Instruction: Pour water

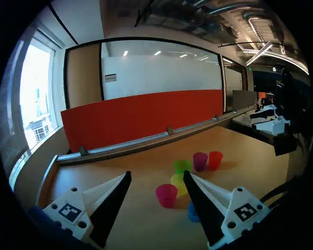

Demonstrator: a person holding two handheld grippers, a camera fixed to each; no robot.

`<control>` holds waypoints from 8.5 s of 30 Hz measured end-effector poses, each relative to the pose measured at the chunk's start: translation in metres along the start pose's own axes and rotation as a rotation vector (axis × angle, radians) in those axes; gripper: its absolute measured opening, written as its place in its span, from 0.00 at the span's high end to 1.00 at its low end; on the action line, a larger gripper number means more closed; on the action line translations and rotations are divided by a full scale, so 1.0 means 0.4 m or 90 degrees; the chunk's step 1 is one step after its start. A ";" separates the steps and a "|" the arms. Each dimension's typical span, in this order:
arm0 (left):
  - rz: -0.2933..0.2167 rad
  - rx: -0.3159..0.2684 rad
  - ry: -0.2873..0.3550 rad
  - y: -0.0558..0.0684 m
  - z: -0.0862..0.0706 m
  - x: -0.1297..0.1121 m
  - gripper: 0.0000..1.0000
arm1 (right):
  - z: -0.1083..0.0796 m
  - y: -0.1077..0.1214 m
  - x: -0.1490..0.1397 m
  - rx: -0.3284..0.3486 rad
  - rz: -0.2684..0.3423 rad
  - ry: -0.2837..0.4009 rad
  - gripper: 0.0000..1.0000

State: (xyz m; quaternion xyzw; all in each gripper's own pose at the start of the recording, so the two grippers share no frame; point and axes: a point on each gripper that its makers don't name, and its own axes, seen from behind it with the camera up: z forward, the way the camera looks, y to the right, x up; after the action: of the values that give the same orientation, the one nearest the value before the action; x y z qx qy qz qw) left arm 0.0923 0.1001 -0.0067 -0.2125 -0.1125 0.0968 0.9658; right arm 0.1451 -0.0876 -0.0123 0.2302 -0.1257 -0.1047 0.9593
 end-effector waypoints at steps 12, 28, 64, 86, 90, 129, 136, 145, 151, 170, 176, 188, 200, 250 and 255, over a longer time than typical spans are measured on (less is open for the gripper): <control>-0.015 -0.049 -0.026 0.058 0.020 -0.058 0.08 | 0.020 -0.022 -0.009 0.036 -0.023 -0.020 0.01; -0.026 -0.112 -0.049 0.149 0.058 -0.167 0.07 | 0.059 -0.057 -0.022 0.060 -0.032 -0.037 0.01; 0.038 -0.210 -0.160 0.319 0.167 -0.475 0.07 | 0.129 -0.077 -0.039 0.080 -0.041 -0.075 0.01; 0.030 -0.224 -0.198 0.349 0.246 -0.529 0.08 | 0.145 -0.057 -0.054 0.071 -0.033 -0.087 0.00; 0.026 -0.224 -0.202 0.351 0.253 -0.531 0.08 | 0.145 -0.052 -0.057 0.070 -0.033 -0.088 0.01; 0.015 -0.213 -0.213 0.347 0.264 -0.525 0.19 | 0.143 -0.050 -0.062 0.068 -0.033 -0.086 0.01; 0.007 -0.211 -0.195 0.340 0.256 -0.486 0.19 | 0.146 -0.053 -0.065 0.070 -0.032 -0.085 0.01; 0.004 -0.198 -0.164 0.315 0.218 -0.387 0.19 | 0.160 -0.066 -0.063 0.074 -0.027 -0.078 0.00; 0.006 -0.179 -0.150 0.293 0.189 -0.321 0.19 | 0.174 -0.079 -0.072 0.081 -0.022 -0.077 0.01; -0.032 -0.113 -0.096 0.239 0.098 -0.145 0.19 | 0.257 -0.110 -0.152 0.108 -0.008 -0.101 0.00; -0.049 -0.088 -0.101 0.219 0.080 -0.125 0.19 | 0.287 -0.118 -0.178 0.117 -0.013 -0.111 0.01; -0.035 -0.061 -0.115 0.200 0.043 -0.123 0.19 | 0.362 -0.142 -0.213 0.132 -0.012 -0.124 0.01; -0.049 -0.043 -0.119 0.190 0.017 -0.125 0.20 | 0.446 -0.164 -0.262 0.139 -0.010 -0.151 0.01; -0.090 -0.006 -0.142 0.145 0.018 -0.167 0.19 | 0.717 -0.212 -0.386 0.147 0.000 -0.225 0.01; -0.091 -0.006 -0.143 0.143 0.021 -0.169 0.20 | 0.730 -0.213 -0.388 0.147 -0.001 -0.227 0.01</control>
State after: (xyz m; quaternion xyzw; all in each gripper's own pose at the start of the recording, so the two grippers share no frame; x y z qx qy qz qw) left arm 0.0173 0.1382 -0.0358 -0.1960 -0.2353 0.0502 0.9506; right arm -0.0986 -0.2429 0.1697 0.3162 -0.3045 -0.1294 0.8891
